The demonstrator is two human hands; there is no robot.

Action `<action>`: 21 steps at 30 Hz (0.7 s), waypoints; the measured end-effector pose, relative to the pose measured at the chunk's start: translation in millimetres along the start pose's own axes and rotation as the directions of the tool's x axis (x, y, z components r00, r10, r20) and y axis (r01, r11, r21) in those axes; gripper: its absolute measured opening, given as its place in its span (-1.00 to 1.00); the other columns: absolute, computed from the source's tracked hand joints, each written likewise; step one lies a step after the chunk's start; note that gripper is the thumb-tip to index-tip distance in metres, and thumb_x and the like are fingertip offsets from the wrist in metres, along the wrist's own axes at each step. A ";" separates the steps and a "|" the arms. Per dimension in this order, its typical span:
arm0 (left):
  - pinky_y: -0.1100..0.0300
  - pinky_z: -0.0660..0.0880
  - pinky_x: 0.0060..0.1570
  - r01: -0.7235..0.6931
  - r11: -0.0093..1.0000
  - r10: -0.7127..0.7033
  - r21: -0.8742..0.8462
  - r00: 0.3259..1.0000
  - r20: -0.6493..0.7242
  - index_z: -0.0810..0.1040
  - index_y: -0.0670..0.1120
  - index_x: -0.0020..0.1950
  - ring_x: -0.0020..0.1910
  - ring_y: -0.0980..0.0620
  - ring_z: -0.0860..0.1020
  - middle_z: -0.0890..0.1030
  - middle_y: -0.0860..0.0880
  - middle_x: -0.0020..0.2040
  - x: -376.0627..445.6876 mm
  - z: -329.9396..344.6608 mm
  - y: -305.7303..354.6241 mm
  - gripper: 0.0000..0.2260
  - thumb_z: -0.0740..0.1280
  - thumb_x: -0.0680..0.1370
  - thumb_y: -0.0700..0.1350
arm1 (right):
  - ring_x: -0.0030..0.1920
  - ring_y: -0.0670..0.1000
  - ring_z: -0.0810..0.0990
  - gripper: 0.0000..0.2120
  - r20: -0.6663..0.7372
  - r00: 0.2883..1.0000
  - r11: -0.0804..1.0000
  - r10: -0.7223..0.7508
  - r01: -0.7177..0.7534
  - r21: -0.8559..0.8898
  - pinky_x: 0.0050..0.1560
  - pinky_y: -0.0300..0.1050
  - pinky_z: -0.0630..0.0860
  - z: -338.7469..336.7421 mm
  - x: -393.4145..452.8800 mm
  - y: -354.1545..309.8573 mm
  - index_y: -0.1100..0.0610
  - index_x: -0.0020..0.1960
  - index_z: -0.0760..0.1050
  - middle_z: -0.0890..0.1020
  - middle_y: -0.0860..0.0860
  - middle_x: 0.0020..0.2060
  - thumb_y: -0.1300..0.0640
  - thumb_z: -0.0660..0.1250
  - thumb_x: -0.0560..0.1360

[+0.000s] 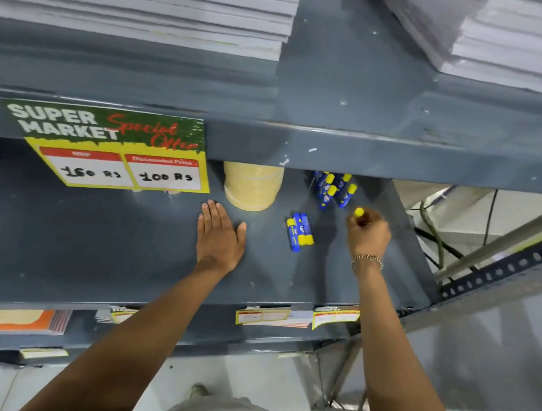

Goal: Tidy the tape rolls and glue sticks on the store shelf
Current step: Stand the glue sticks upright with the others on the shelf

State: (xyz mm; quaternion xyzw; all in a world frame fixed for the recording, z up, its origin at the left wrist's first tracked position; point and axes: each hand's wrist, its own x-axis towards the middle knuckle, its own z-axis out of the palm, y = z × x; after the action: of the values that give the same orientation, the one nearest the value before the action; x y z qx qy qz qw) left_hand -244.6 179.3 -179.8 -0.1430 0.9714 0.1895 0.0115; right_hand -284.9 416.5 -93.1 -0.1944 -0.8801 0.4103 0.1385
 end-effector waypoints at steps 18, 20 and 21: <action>0.00 -0.06 0.55 -0.035 0.996 0.044 0.087 0.993 -0.108 -0.04 -0.34 0.52 0.56 -0.19 -0.03 0.02 -0.30 0.55 -0.7 8.3 0.1 -0.35 -0.01 0.62 0.11 | -0.21 0.06 0.55 -0.84 0.089 0.994 0.998 0.057 -0.054 -0.032 -0.10 -0.09 0.49 33.7 51.1 29.4 0.33 -0.06 0.58 0.68 0.30 -0.12 0.25 0.42 0.42; 0.01 -0.07 0.55 -0.031 0.996 0.040 0.085 0.994 -0.103 -0.04 -0.33 0.52 0.56 -0.19 -0.03 0.01 -0.30 0.55 -0.9 8.2 1.2 -0.35 -0.01 0.62 0.11 | -0.09 0.15 0.64 -0.77 0.042 0.990 0.988 0.137 -0.139 0.064 -0.12 -0.22 0.43 31.4 39.8 31.2 0.32 -0.01 0.58 0.68 0.27 -0.07 0.25 0.48 0.38; 0.02 -0.08 0.55 -0.028 0.996 0.037 0.084 0.994 -0.104 -0.04 -0.33 0.52 0.56 -0.19 -0.04 0.01 -0.30 0.56 -0.7 8.3 1.5 -0.35 -0.01 0.62 0.11 | -0.04 0.18 0.65 -0.73 0.018 0.984 0.977 0.179 -0.180 0.113 -0.15 -0.33 0.37 30.7 31.9 31.9 0.32 0.01 0.57 0.68 0.26 -0.05 0.24 0.50 0.37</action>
State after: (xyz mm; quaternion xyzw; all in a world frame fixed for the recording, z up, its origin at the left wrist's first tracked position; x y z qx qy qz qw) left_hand -244.6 183.9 -186.9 -0.1365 0.9798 0.1416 -0.0369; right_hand -318.3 429.3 -134.3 -0.2631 -0.8346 0.4717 0.1084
